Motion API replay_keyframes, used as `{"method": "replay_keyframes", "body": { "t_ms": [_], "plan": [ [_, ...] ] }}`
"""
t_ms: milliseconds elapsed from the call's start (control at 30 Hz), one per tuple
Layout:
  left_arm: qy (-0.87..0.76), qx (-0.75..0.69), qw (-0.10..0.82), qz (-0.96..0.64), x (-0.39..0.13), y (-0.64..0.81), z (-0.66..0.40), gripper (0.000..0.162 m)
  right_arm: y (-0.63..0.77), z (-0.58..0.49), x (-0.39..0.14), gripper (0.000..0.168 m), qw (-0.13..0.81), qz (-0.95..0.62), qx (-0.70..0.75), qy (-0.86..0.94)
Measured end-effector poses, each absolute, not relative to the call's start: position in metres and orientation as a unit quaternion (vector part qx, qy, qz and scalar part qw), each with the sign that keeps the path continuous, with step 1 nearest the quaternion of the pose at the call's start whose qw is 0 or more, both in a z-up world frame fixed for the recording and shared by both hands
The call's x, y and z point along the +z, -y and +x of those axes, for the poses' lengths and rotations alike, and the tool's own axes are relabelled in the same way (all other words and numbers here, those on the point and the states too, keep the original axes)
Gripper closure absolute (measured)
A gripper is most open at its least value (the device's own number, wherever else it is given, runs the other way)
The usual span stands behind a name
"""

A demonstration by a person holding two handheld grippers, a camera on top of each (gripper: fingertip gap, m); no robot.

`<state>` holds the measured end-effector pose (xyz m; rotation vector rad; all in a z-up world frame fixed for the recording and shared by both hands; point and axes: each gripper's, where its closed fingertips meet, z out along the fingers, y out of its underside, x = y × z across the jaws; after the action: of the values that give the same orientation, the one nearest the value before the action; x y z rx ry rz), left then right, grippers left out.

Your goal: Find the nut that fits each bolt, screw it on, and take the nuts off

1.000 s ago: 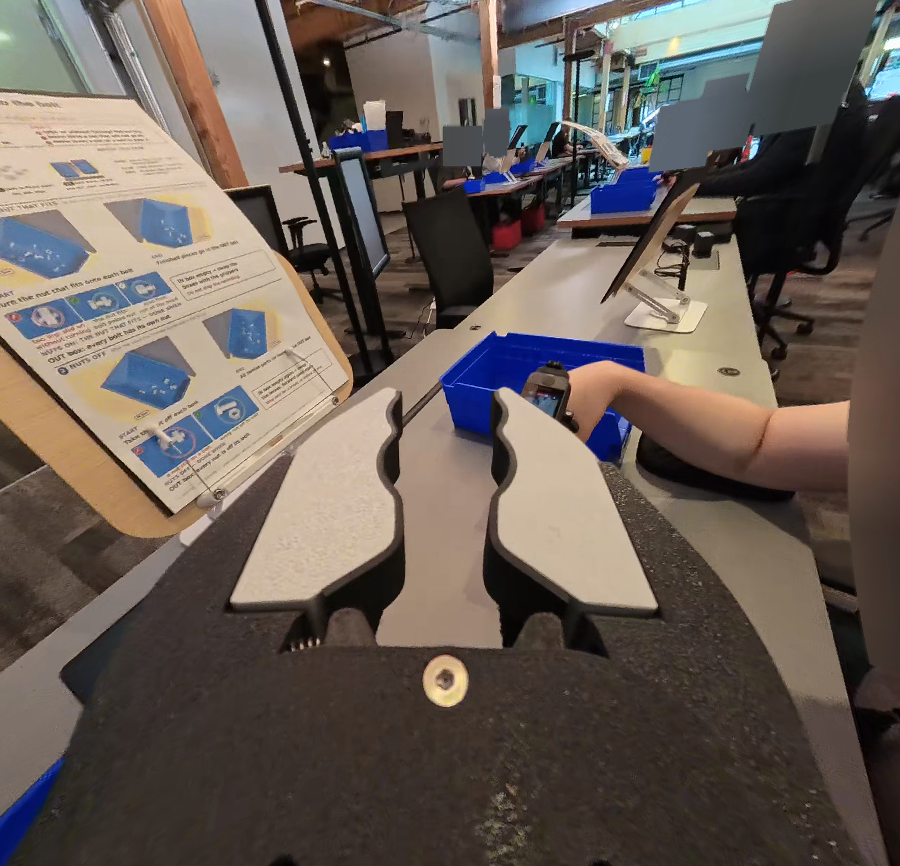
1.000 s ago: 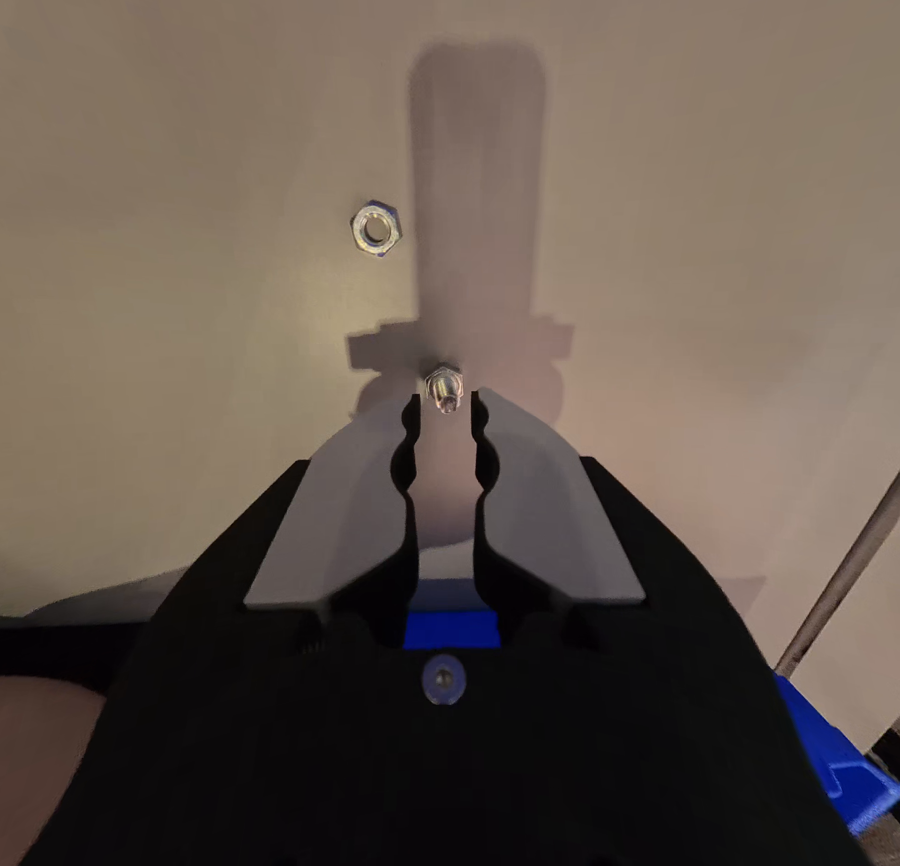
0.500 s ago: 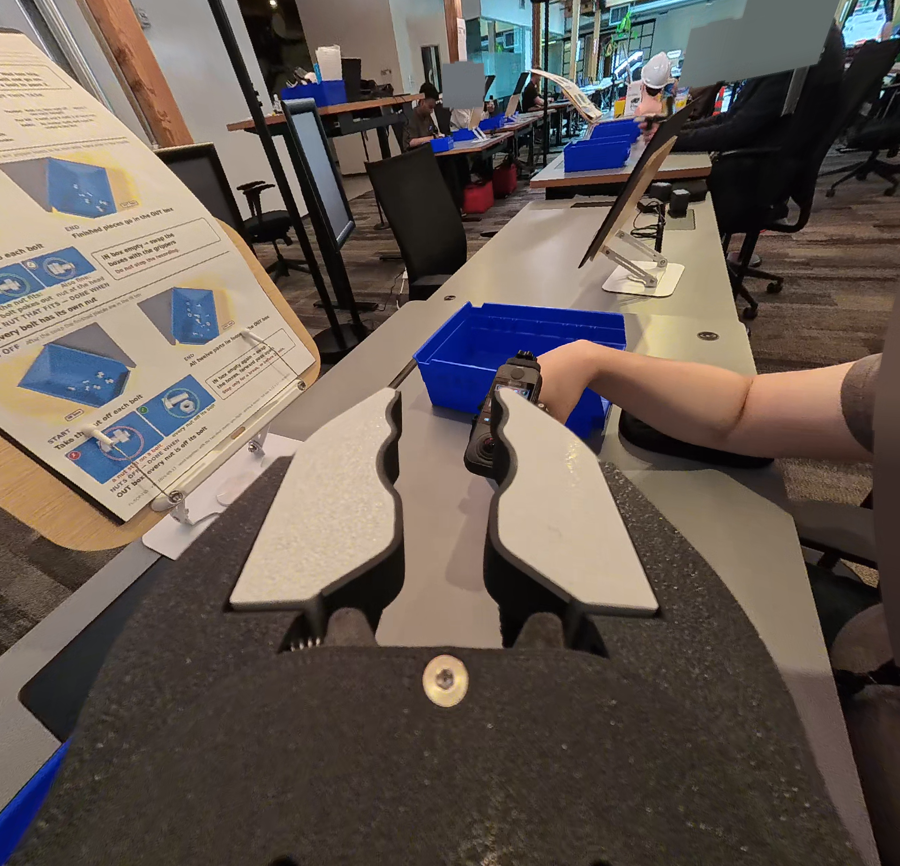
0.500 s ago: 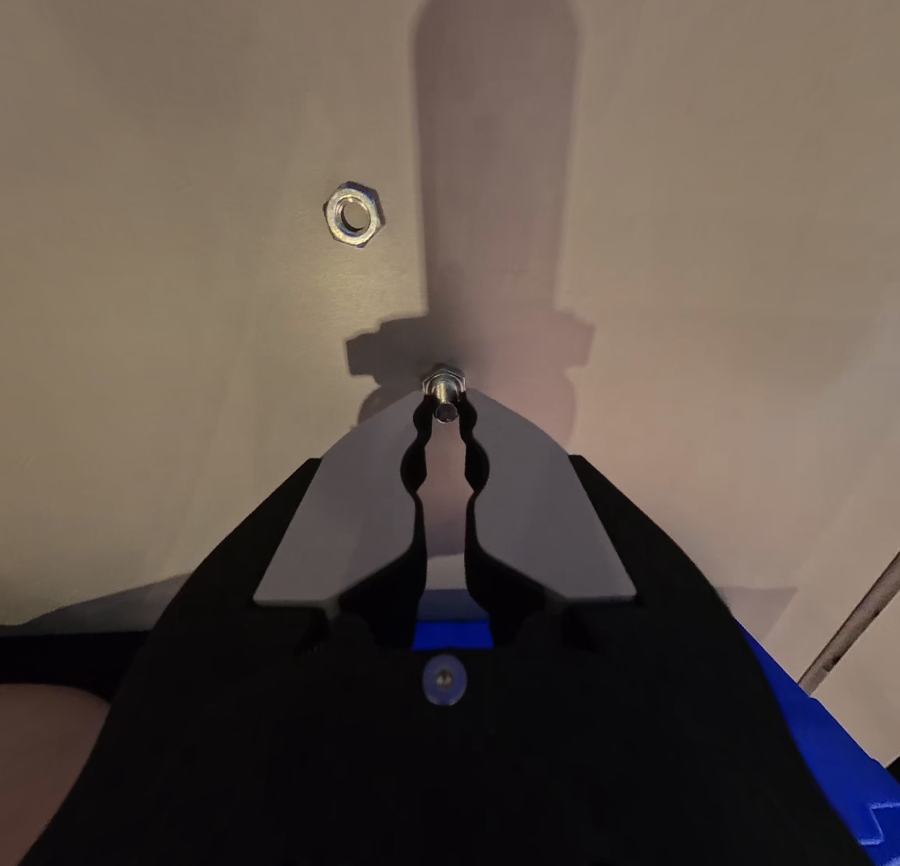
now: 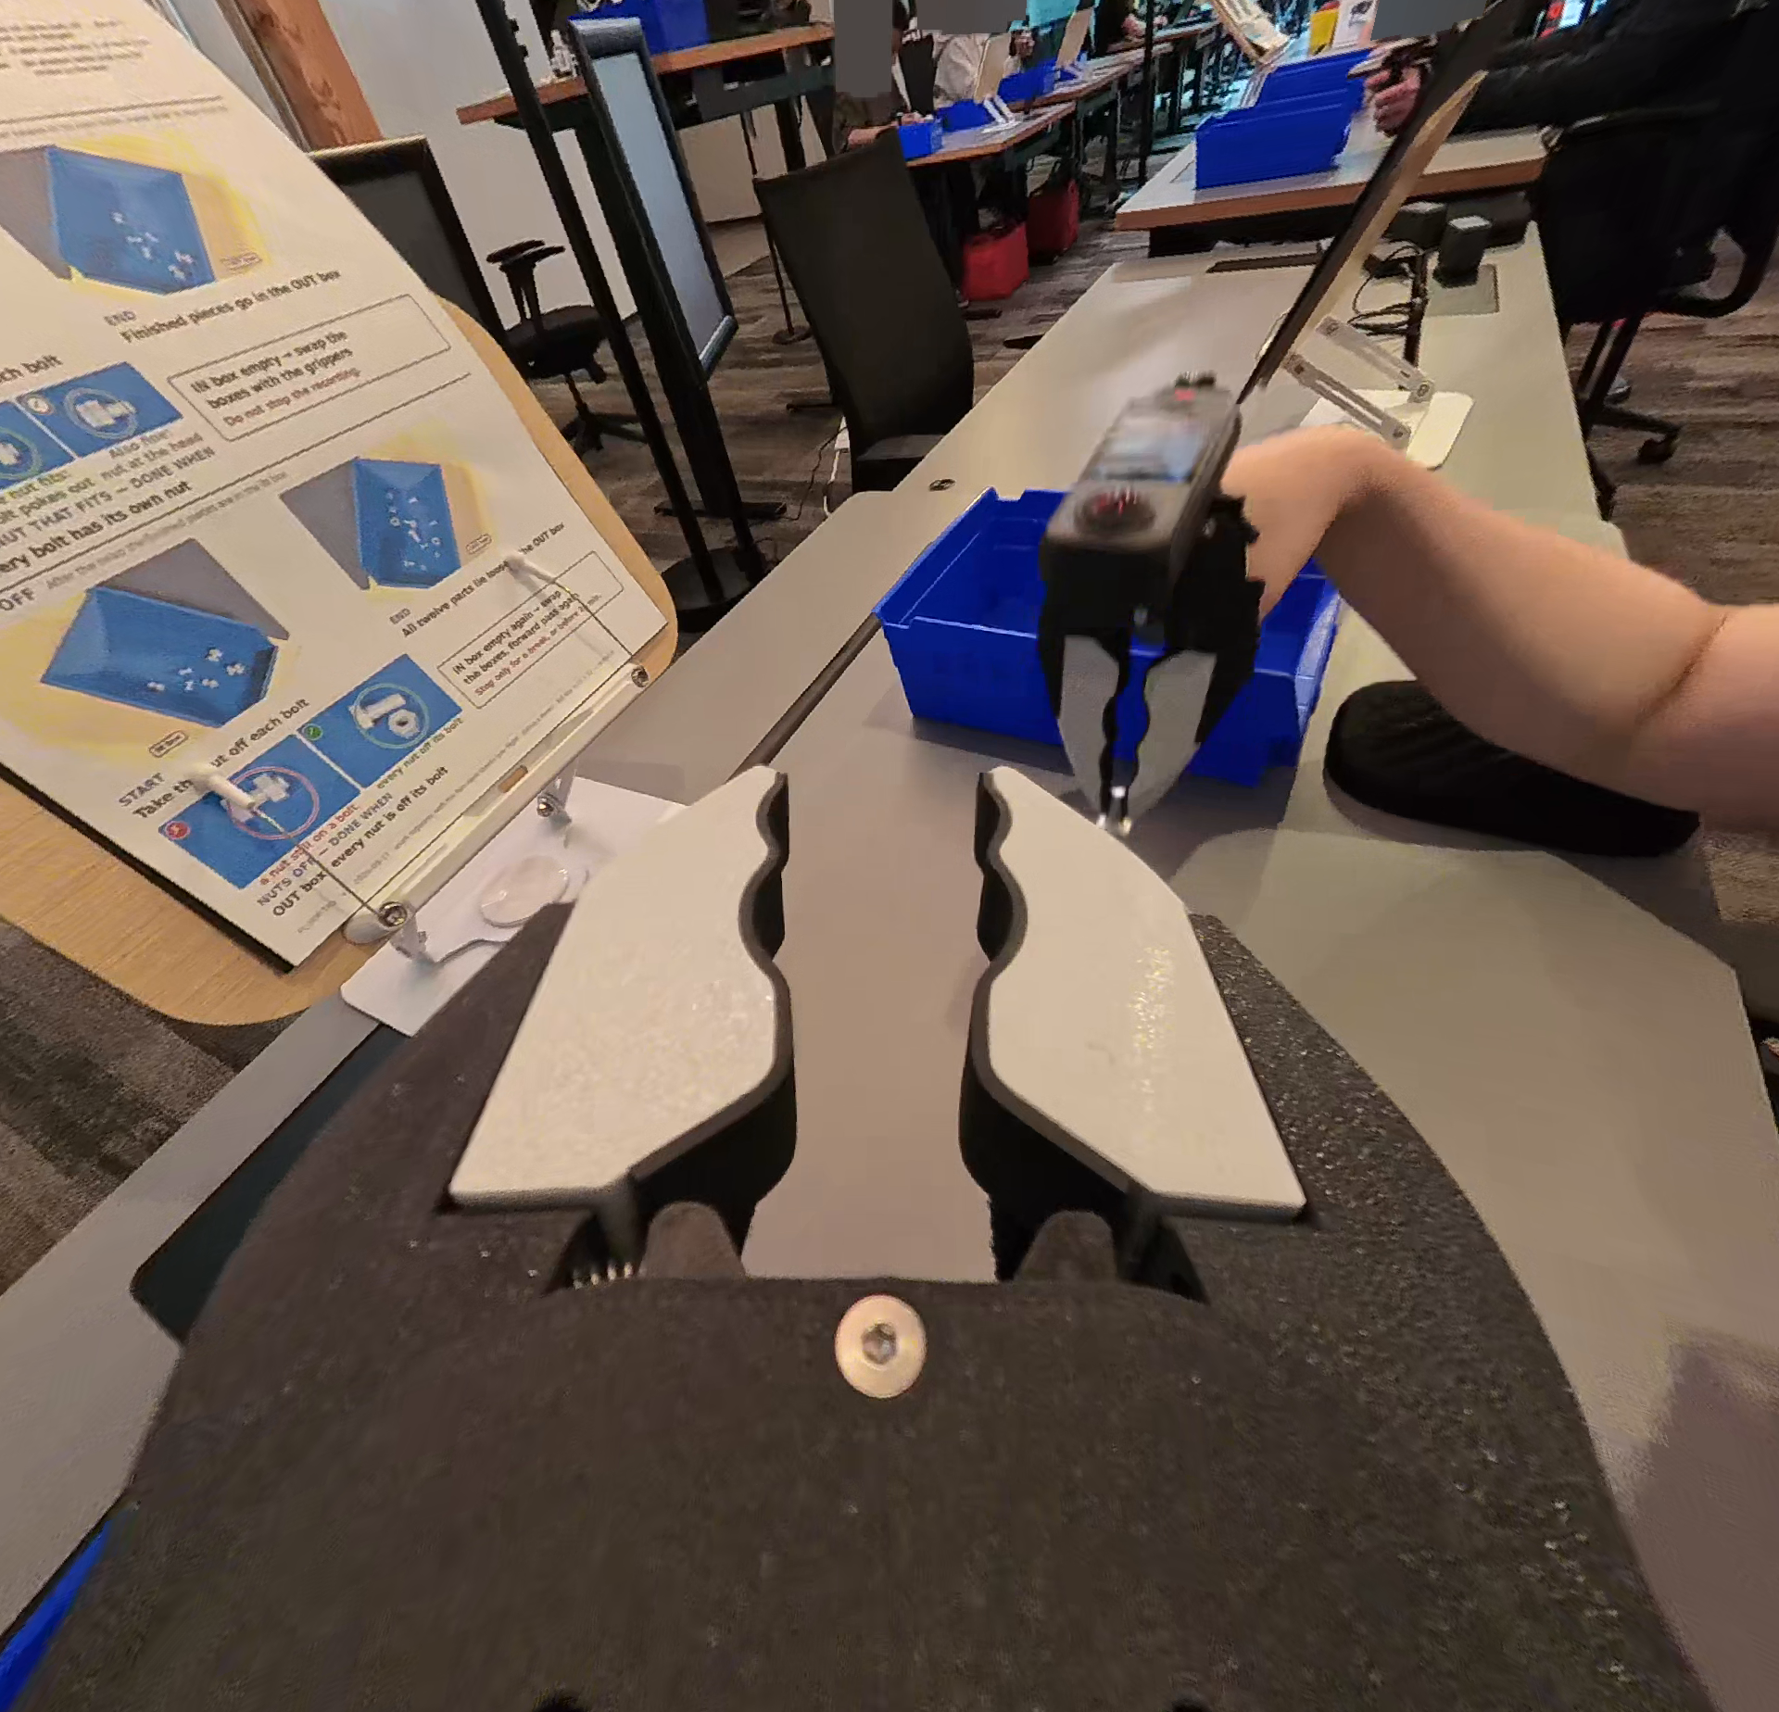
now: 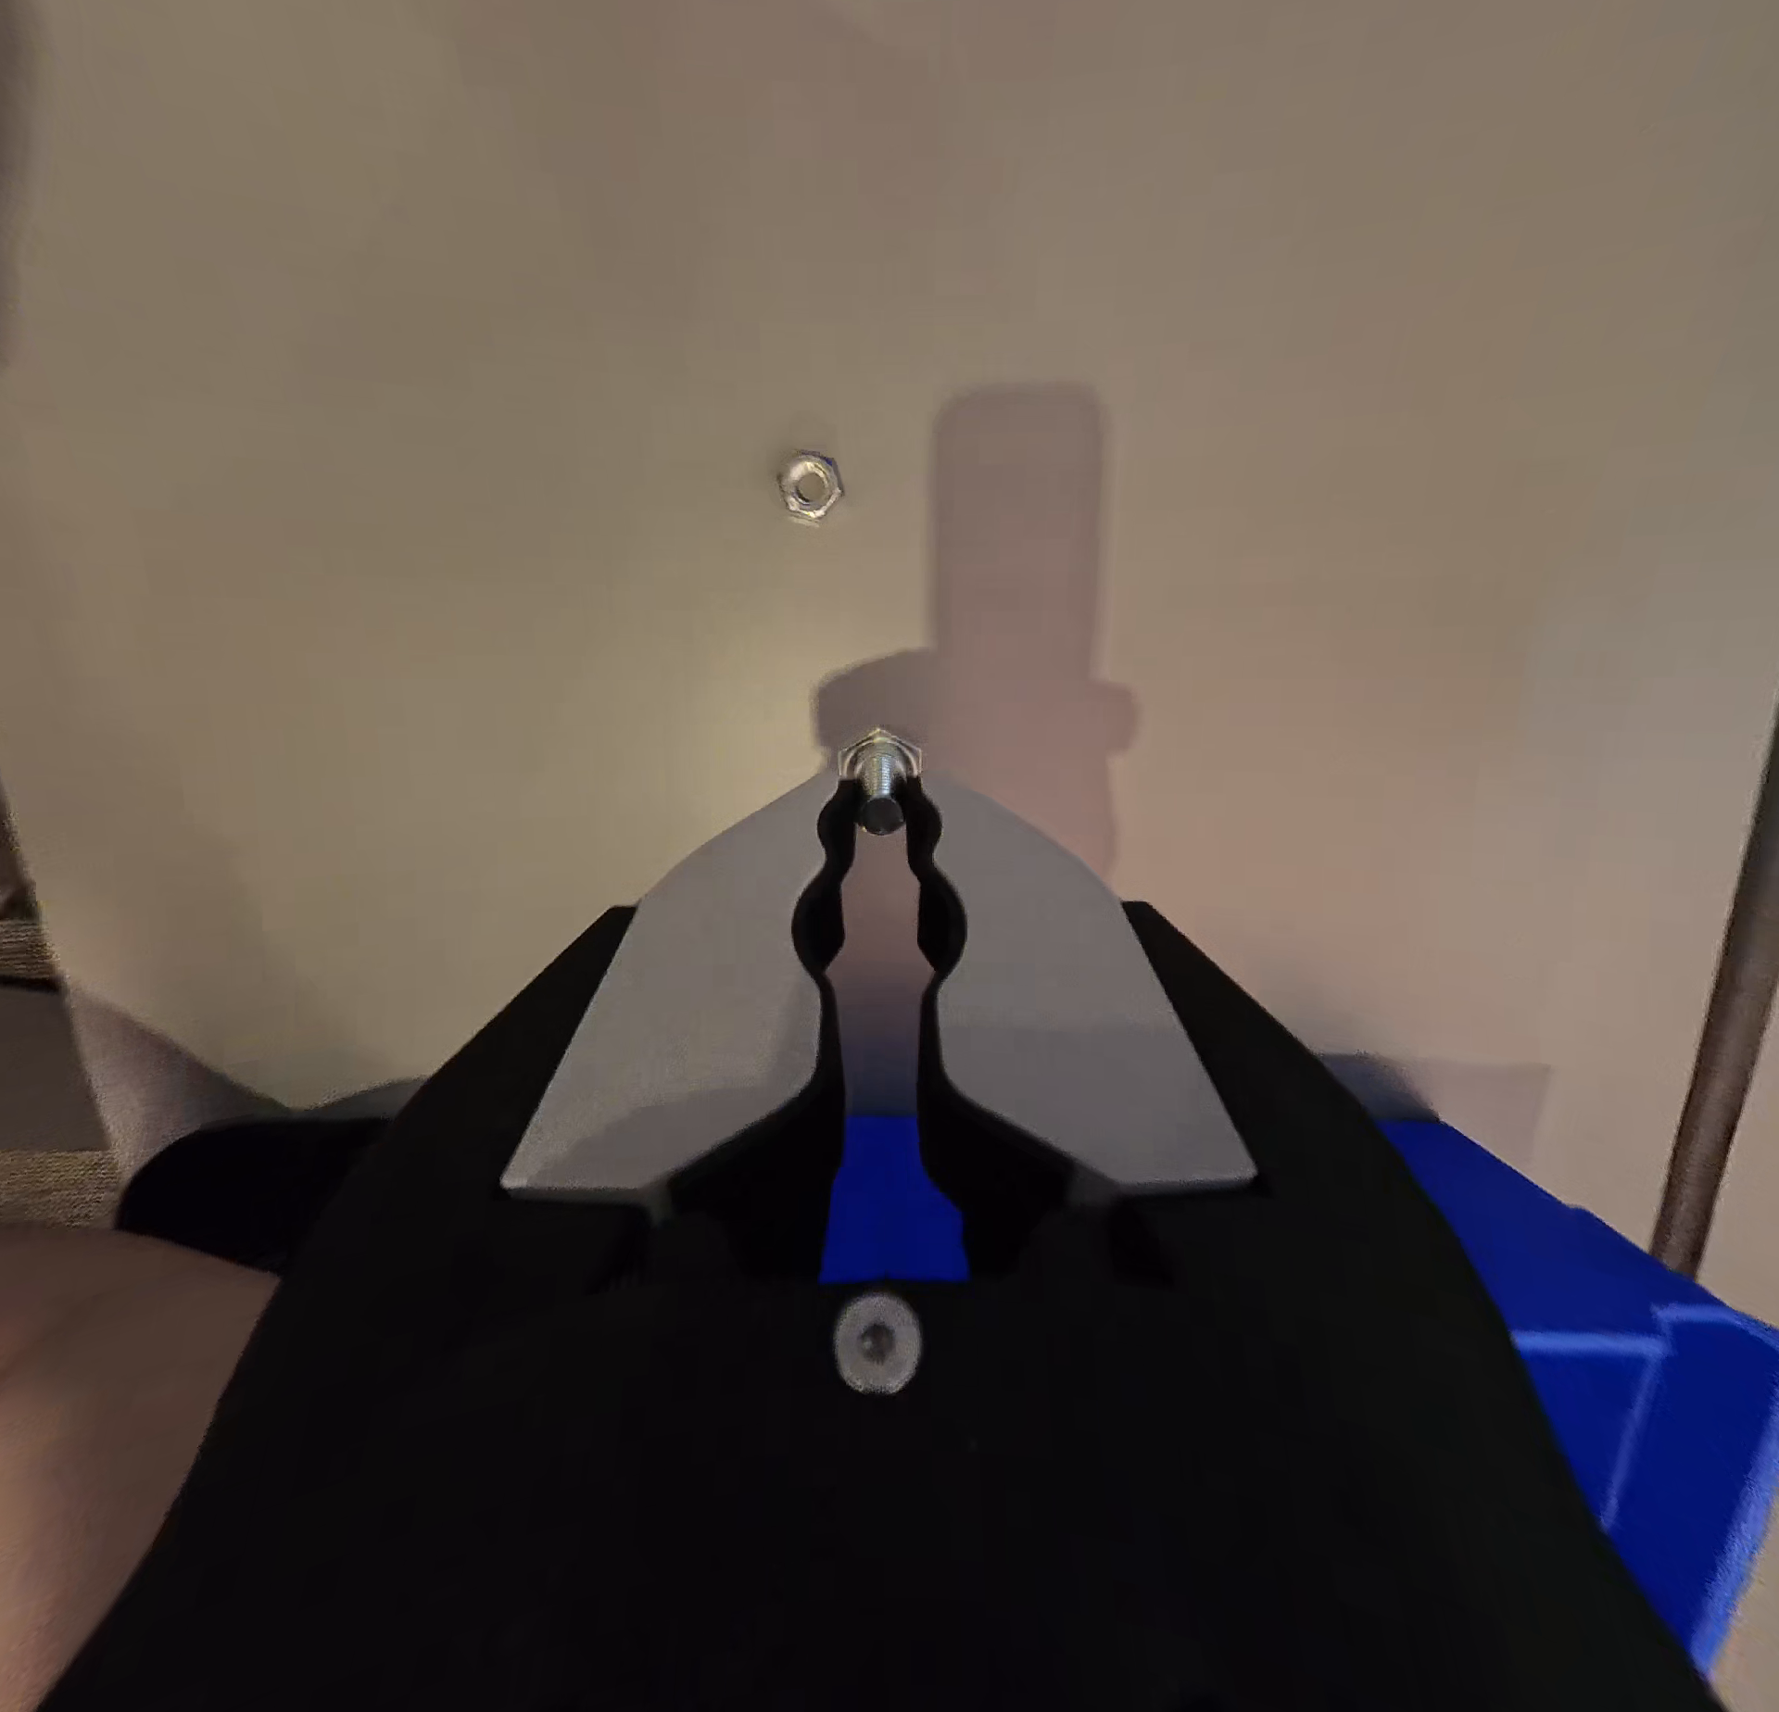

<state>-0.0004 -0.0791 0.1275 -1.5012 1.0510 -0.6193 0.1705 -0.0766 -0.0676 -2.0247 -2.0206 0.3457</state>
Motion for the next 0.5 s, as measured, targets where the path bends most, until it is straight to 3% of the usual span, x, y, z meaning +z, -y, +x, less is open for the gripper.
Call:
{"method": "replay_keyframes", "body": {
  "t_ms": [333,500],
  "plan": [
    [-0.47,-0.349,0.539,-0.606,0.123,0.089,0.025,0.123,0.089,0.17,0.086,0.157,0.16,-0.685,0.088,0.705],
    [-0.499,-0.353,0.537,-0.581,0.113,0.1,0.055,0.124,0.094,0.151,0.125,0.157,0.153,-0.683,0.051,0.713]
  ]
}}
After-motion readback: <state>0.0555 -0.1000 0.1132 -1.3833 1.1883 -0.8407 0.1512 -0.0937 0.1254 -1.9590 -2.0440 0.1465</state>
